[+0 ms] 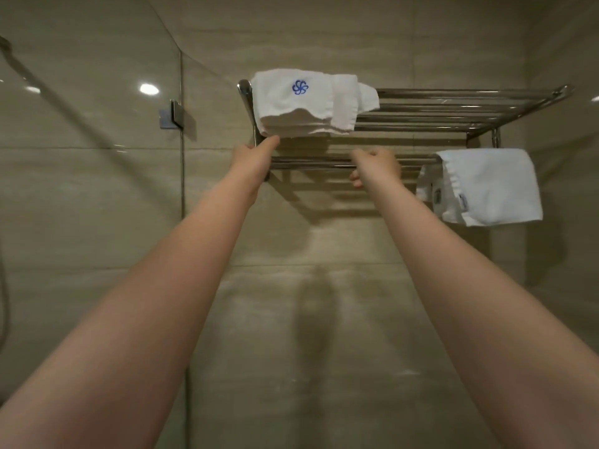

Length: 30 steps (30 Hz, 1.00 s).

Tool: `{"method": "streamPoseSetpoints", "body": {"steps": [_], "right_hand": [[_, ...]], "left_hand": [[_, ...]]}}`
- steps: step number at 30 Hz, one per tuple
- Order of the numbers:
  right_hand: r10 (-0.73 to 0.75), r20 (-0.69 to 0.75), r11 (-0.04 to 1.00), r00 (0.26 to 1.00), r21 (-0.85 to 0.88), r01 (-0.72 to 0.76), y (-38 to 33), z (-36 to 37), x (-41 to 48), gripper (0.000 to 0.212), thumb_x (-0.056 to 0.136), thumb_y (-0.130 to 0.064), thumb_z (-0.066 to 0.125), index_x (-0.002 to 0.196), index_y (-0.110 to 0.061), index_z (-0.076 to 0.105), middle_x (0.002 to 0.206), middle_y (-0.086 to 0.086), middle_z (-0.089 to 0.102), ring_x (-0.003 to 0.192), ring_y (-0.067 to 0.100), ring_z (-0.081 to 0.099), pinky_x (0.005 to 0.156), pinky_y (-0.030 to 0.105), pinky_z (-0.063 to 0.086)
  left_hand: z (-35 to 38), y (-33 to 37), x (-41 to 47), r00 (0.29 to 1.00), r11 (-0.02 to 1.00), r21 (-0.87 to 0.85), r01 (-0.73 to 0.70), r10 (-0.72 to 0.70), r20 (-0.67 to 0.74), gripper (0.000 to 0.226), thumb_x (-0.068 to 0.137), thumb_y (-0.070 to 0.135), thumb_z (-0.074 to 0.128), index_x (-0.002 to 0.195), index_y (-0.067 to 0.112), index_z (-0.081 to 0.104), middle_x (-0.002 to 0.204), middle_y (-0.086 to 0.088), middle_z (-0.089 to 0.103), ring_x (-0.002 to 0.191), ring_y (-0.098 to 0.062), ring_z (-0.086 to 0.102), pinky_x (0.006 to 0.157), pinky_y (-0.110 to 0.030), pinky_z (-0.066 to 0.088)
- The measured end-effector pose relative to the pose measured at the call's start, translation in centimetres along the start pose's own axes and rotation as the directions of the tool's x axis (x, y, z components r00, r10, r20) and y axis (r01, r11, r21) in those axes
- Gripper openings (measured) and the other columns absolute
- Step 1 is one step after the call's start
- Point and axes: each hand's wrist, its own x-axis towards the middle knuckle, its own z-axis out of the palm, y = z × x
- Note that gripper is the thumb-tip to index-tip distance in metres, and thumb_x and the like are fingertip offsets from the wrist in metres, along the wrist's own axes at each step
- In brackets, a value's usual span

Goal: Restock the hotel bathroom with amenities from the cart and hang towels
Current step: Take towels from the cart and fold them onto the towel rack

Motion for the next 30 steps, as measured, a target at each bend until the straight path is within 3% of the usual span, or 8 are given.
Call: {"method": "streamPoseSetpoints", "body": {"steps": [2, 4, 8, 13, 22, 25, 30], "right_hand": [[0.071, 0.101, 0.997, 0.992, -0.025, -0.069, 1.2, -0.8, -1.5, 0.018, 0.088, -0.031, 0.051, 0.087, -0.016, 0.06, 0.073, 0.002, 0.064, 0.057, 0.016, 0.06, 0.054, 0.023, 0.043], [0.132, 0.179, 0.99, 0.975, -0.07, -0.121, 2.4, -1.8, -3.4, 0.017, 0.088, -0.03, 0.051, 0.09, -0.016, 0.06, 0.066, 0.0, 0.06, 0.051, 0.013, 0.056, 0.05, 0.02, 0.038], [0.214, 0.241, 0.975, 0.947, -0.115, -0.191, 5.4, -4.3, -7.9, 0.018, 0.09, -0.03, 0.051, 0.084, -0.016, 0.059, 0.069, 0.001, 0.062, 0.054, 0.014, 0.057, 0.06, 0.025, 0.043], [0.334, 0.198, 0.941, 0.922, -0.13, -0.313, 9.9, -8.3, -14.0, 0.017, 0.089, -0.026, 0.053, 0.075, -0.017, 0.054, 0.063, 0.001, 0.057, 0.048, 0.014, 0.052, 0.053, 0.021, 0.036], [0.511, -0.148, 0.825, 0.847, -0.193, -0.532, 16.7, -21.5, -23.1, 0.016, 0.088, -0.021, 0.053, 0.073, -0.017, 0.052, 0.058, 0.001, 0.054, 0.039, 0.011, 0.047, 0.041, 0.015, 0.029], [0.53, -0.309, 0.777, 0.79, -0.197, -0.598, 18.1, -27.6, -27.3, 0.014, 0.088, -0.021, 0.054, 0.075, -0.017, 0.053, 0.057, 0.001, 0.055, 0.037, 0.009, 0.047, 0.04, 0.016, 0.03], [0.52, -0.58, 0.696, 0.627, -0.138, -0.705, 17.8, -38.6, -36.9, 0.017, 0.088, -0.018, 0.055, 0.071, -0.015, 0.054, 0.058, 0.004, 0.057, 0.029, 0.005, 0.046, 0.034, 0.014, 0.031]], "left_hand": [[0.2, -1.1, -1.9, 0.999, 0.999, 0.024, 0.037, -0.038, 0.008, 0.02, 0.091, 0.041, 0.049, 0.087, 0.022, 0.047, 0.081, 0.004, 0.047, 0.077, -0.015, 0.046, 0.071, -0.03, 0.037], [0.7, -2.3, -4.3, 0.995, 0.995, 0.054, 0.083, -0.086, 0.054, 0.025, 0.093, 0.038, 0.045, 0.073, 0.022, 0.045, 0.072, 0.003, 0.049, 0.065, -0.013, 0.045, 0.064, -0.027, 0.034], [2.5, -5.7, -9.2, 0.958, 0.975, 0.092, 0.204, -0.218, 0.185, 0.025, 0.093, 0.037, 0.045, 0.075, 0.021, 0.051, 0.074, 0.004, 0.058, 0.067, -0.012, 0.052, 0.068, -0.027, 0.037], [6.6, -9.7, -15.5, 0.869, 0.944, 0.114, 0.308, -0.328, 0.369, 0.025, 0.094, 0.036, 0.043, 0.073, 0.024, 0.049, 0.073, 0.008, 0.057, 0.064, -0.007, 0.052, 0.064, -0.024, 0.035], [17.8, -13.4, -28.2, 0.604, 0.91, 0.138, 0.391, -0.367, 0.707, 0.025, 0.096, 0.031, 0.043, 0.072, 0.023, 0.047, 0.073, 0.007, 0.056, 0.062, -0.006, 0.05, 0.061, -0.022, 0.033], [22.1, -13.5, -34.0, 0.471, 0.9, 0.149, 0.41, -0.348, 0.81, 0.024, 0.095, 0.03, 0.044, 0.072, 0.023, 0.047, 0.072, 0.007, 0.056, 0.062, -0.007, 0.051, 0.06, -0.022, 0.032], [28.0, -11.3, -46.2, 0.197, 0.895, 0.161, 0.416, -0.262, 0.945, 0.024, 0.095, 0.028, 0.045, 0.072, 0.023, 0.047, 0.07, 0.006, 0.054, 0.063, -0.007, 0.052, 0.061, -0.022, 0.032]]}}
